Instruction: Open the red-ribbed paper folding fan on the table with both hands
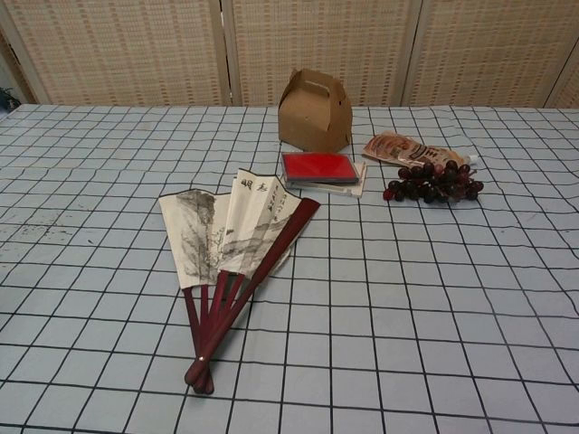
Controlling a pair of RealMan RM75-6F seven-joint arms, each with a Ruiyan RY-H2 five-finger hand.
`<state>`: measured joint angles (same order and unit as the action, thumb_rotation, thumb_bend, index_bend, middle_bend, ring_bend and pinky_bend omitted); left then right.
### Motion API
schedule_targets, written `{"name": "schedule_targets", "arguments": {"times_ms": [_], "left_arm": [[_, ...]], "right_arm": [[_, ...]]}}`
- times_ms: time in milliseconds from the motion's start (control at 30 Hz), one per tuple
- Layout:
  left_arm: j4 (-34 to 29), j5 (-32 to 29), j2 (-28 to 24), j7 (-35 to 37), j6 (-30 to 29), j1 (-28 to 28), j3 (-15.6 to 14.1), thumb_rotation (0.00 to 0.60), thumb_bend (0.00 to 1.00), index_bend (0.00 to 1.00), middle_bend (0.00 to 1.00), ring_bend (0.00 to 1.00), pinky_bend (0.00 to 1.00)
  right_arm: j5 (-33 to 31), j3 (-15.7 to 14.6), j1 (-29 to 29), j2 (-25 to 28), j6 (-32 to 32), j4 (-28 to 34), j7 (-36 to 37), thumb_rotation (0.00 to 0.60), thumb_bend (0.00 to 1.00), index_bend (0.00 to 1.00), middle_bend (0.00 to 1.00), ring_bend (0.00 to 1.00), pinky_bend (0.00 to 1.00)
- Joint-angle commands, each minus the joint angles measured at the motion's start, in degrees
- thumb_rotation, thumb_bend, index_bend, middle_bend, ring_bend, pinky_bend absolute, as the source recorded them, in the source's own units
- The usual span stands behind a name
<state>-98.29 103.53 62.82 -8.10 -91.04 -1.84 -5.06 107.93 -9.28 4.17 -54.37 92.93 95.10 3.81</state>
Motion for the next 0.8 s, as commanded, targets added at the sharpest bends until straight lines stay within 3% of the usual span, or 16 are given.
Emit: {"name": "schedule_targets", "arguments": {"times_ms": [33,233,400,800], "left_arm": [[0.26,0.07,0.19,0.28,-0.37,0.12,0.15,0.6,0.42,0.0,0.0,0.0,0.16],[0.64,0.84,0.56,0.47,-1.5,0.45,0.22,0.6,0.41,0.0,0.0,0.0,0.16],[1.7,0.36,0.73,2.93,-2.95,0.28,1.33,0.6,0.42,0.0,0.0,0.0,0.16],[0.88,-2.63,0.28,4.06,0.55,-1.17,2.02,0.6,0.42,0.0,0.0,0.0,0.16]], "right_arm": [[0.34,-0.28,-0.08,-0.39,-0.57,0.02,-0.69,0.6,0.27,0.0,0.0,0.0,0.0],[1.88,-0.44,-0.56,-2.4,-1.66,-0.57,-3.1,0.6,0.27,0.0,0.0,0.0,0.0],[0.8,2.07,-2.47,-6.98,-4.02,-0.98,-6.17,0.6,0.27,0.0,0.0,0.0,0.0],[-9.84,12.21,-15.44,-18.62,-24.88,4.73,-26.33,0.6,0.27,0.11,0.0,0.0,0.0]]}}
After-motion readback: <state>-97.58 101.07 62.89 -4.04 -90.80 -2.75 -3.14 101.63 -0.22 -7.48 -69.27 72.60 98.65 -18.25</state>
